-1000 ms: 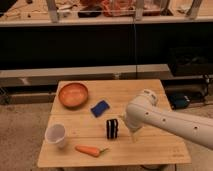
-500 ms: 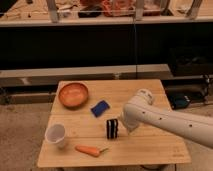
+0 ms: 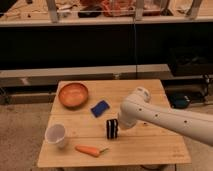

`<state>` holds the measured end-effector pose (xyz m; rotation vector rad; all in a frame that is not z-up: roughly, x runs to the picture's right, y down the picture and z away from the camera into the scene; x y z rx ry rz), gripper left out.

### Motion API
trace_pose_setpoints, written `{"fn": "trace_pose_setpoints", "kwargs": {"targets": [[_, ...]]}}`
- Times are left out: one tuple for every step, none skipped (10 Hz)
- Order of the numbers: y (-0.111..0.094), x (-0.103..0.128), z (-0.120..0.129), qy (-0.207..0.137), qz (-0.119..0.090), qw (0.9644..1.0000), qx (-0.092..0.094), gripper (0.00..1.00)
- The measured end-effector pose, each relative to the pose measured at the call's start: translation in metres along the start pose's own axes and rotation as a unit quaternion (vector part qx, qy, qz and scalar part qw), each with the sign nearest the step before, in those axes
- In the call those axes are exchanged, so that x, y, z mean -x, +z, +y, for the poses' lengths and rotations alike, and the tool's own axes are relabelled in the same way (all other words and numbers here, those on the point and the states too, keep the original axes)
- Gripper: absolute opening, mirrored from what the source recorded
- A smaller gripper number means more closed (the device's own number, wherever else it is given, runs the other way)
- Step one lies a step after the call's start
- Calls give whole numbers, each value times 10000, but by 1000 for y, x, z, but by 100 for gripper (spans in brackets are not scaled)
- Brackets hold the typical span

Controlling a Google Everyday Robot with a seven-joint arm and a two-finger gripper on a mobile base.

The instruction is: Knock the eraser over

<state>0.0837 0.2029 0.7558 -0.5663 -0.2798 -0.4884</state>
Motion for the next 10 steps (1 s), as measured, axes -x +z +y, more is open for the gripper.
{"fn": "trace_pose_setpoints", "kwargs": {"targets": [[1, 4, -5, -40, -23, 10000, -2, 0], [2, 4, -6, -55, -32, 10000, -2, 0], [3, 4, -6, -79, -51, 10000, -2, 0], [3, 6, -7, -99, -73, 9999, 7, 0], [5, 12, -10, -144, -109, 9998, 11, 0], [7, 22, -17, -226, -169, 9996, 14, 0], [7, 23, -18, -232, -180, 9996, 13, 0], [7, 23, -18, -245, -198, 9995, 16, 0], [8, 23, -18, -255, -230, 9994, 24, 0], [10, 25, -19, -262, -256, 9993, 25, 0]]}}
